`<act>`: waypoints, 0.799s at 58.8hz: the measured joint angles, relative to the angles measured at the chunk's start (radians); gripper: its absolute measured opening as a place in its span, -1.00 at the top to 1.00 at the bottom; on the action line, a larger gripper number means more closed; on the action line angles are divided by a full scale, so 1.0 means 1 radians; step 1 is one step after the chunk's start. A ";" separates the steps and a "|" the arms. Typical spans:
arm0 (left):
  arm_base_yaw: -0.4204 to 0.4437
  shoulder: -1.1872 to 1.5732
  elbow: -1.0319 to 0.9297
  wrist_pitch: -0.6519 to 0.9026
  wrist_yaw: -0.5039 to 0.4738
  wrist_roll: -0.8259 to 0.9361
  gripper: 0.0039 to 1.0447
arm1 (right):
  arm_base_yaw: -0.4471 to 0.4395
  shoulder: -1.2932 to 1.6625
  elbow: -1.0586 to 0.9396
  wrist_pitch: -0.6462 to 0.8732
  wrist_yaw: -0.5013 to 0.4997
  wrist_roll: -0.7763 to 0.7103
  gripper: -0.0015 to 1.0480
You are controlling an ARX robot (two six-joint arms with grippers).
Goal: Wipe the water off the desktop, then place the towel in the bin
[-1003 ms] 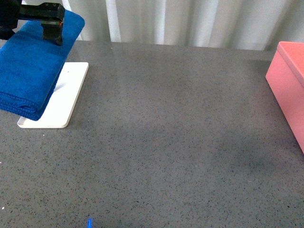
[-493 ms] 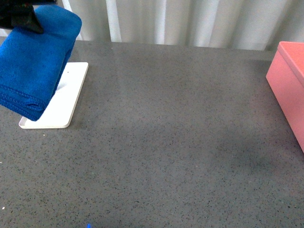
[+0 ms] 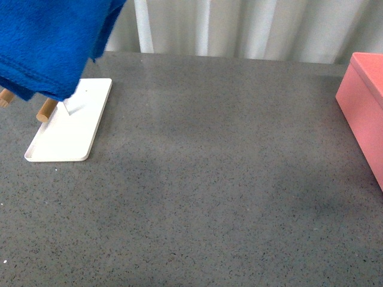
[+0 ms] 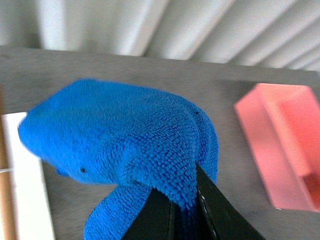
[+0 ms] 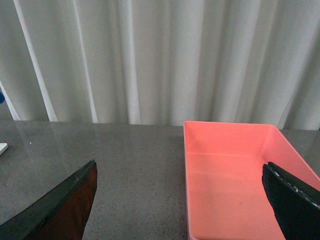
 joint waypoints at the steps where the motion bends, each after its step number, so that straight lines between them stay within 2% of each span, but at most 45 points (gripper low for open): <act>1: -0.013 -0.019 -0.015 0.017 0.022 -0.021 0.93 | 0.000 0.000 0.000 0.000 0.000 0.000 -0.86; 6: -0.075 -0.098 -0.084 0.113 0.113 -0.106 0.93 | 0.000 0.000 0.000 0.000 0.000 0.000 -0.86; 11: -0.138 -0.151 -0.132 0.179 0.138 -0.167 0.93 | 0.000 0.000 0.000 0.000 0.000 0.000 -0.86; 24: -0.280 -0.158 -0.191 0.267 0.109 -0.249 0.93 | 0.000 0.000 0.000 0.000 0.000 0.000 -0.86; 37: -0.318 -0.142 -0.198 0.285 0.058 -0.248 0.93 | 0.000 0.000 0.000 0.000 0.000 0.000 -0.86; 39: -0.318 -0.142 -0.198 0.285 0.057 -0.248 0.93 | -0.003 0.013 0.006 -0.023 -0.014 0.015 -0.86; 43: -0.318 -0.142 -0.198 0.285 0.056 -0.248 0.93 | -0.046 0.175 0.100 -0.224 -0.132 0.130 -0.86; 47: -0.318 -0.142 -0.198 0.285 0.057 -0.248 0.93 | -0.071 0.402 0.170 -0.168 -0.233 0.155 -0.86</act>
